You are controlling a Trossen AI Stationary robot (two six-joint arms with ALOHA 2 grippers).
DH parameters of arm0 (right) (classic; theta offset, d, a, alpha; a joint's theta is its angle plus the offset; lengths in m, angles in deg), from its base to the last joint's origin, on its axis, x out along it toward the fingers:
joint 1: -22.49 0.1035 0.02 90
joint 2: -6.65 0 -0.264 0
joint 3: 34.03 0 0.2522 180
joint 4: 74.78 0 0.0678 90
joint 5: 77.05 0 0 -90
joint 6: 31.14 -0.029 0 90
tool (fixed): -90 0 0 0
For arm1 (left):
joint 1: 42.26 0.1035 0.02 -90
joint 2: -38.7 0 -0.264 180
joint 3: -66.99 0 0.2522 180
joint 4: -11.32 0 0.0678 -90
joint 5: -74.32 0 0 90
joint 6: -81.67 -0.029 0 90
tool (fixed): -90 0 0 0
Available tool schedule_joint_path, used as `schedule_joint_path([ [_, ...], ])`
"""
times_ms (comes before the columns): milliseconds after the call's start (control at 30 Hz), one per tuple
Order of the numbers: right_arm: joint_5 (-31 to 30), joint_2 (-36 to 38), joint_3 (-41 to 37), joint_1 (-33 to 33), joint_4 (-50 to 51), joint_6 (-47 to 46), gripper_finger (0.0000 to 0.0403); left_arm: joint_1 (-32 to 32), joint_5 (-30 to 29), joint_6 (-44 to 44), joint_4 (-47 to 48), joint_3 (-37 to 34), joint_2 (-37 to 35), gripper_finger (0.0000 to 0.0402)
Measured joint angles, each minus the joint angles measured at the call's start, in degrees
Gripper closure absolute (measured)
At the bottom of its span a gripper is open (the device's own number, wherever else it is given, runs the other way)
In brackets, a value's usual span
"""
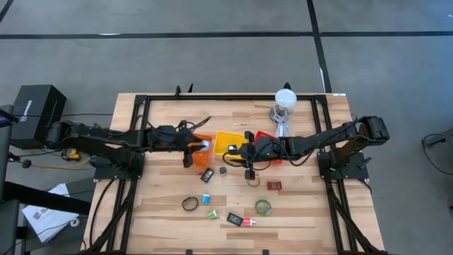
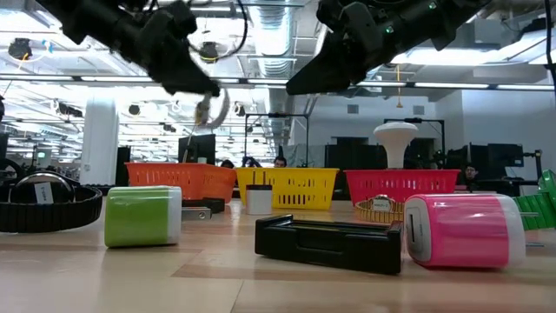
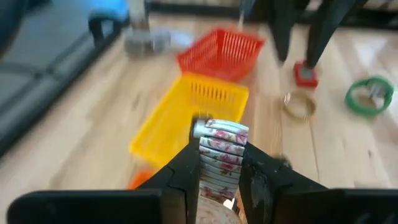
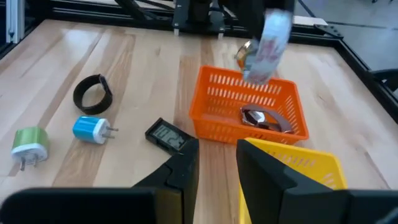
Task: Pick & Place Office items
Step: Put the white wristwatch into the orange bin
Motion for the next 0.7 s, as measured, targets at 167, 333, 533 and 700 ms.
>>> schedule_joint_path([
  [167, 0.0, 0.0, 0.0, 0.3, -0.1, 0.0, 0.0305, 0.0, -0.7, 2.7, 5.0, -0.6, 2.3, 0.0316],
  [333, 0.1, 0.0, 0.0, 0.3, -0.3, -1.5, 0.0306, 0.1, -1.4, 2.9, 4.9, -2.7, 3.7, 0.0313],
  [533, 0.2, 0.0, 0.0, 0.4, -0.1, -1.5, 0.0303, 0.1, -2.0, 3.4, 4.7, -5.2, 3.9, 0.0304],
  [700, 0.2, 0.0, 0.0, 0.8, -0.1, -1.7, 0.0284, 0.1, -2.9, 4.0, 4.6, -5.3, 3.9, 0.0266],
])
